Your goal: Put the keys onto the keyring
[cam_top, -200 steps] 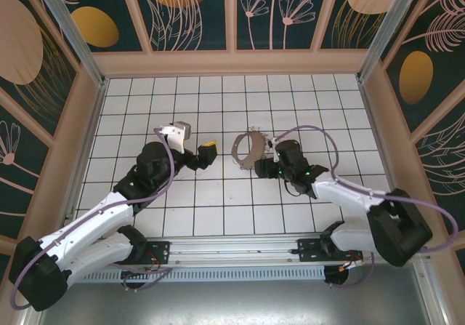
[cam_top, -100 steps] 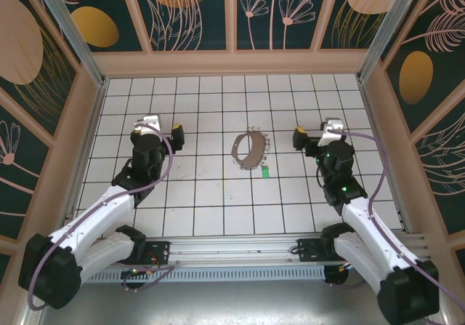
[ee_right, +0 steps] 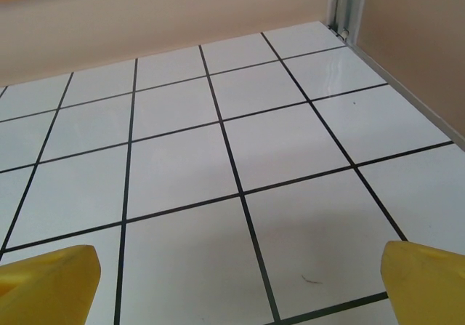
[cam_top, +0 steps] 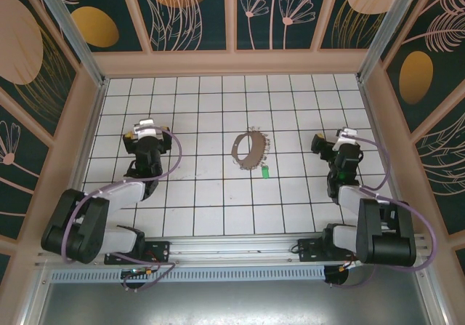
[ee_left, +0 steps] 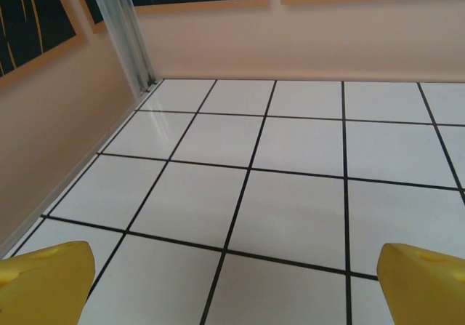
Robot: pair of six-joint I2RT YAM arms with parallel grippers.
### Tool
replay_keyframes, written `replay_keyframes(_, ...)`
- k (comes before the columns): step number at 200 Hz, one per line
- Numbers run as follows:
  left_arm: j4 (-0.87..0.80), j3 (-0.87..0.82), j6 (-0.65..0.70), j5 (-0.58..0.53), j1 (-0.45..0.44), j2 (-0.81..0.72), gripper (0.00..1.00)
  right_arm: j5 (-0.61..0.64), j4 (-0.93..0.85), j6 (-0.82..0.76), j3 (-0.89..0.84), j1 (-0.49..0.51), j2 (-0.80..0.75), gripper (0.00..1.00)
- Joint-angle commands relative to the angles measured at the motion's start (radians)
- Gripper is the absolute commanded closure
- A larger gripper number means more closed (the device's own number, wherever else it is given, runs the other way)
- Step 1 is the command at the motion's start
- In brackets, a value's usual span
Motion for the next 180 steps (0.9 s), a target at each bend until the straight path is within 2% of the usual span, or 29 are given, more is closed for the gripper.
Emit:
replay_keyframes(1,0.149,-0.035,0.047,-0.015,0.039,0.035,0.01,0.003,0.256,0.018,-0.027,-0.008,0.055,0.01)
replay_keyframes(32,0.368,-0.126,0.055,0.088,0.116,0.055,0.01,-0.03,0.493,0.041,-0.074,-0.005,0.207,0.01)
replay_keyframes(52,0.414,-0.113,0.05,0.187,0.162,0.126,0.01,-0.031,0.636,0.029,-0.086,0.003,0.319,0.01)
replay_keyframes(60,0.446,-0.124,0.01,0.176,0.182,0.141,0.01,-0.028,0.571,0.016,-0.072,0.016,0.296,0.01)
replay_keyframes(69,0.455,-0.145,-0.029,0.278,0.237,0.133,0.01,-0.003,0.572,0.003,-0.065,0.034,0.309,0.01)
replay_keyframes(82,0.626,-0.193,-0.025,0.31,0.255,0.2,0.01,0.05,0.594,0.002,-0.079,0.048,0.306,0.01)
replay_keyframes(93,0.505,-0.171,-0.036,0.325,0.261,0.161,0.01,0.069,0.599,0.009,-0.078,0.049,0.308,0.01)
replay_keyframes(102,0.574,-0.182,-0.036,0.324,0.263,0.182,0.01,0.092,0.572,0.016,-0.063,0.05,0.31,0.01)
replay_keyframes(110,0.531,-0.174,-0.035,0.328,0.263,0.17,0.01,0.114,0.551,0.021,-0.054,0.053,0.306,0.01)
replay_keyframes(139,0.542,-0.177,-0.033,0.326,0.264,0.174,0.01,0.126,0.553,0.017,-0.055,0.058,0.307,0.01)
replay_keyframes(180,0.543,-0.176,-0.032,0.327,0.264,0.173,0.01,0.096,0.566,-0.028,-0.057,0.085,0.312,0.01)
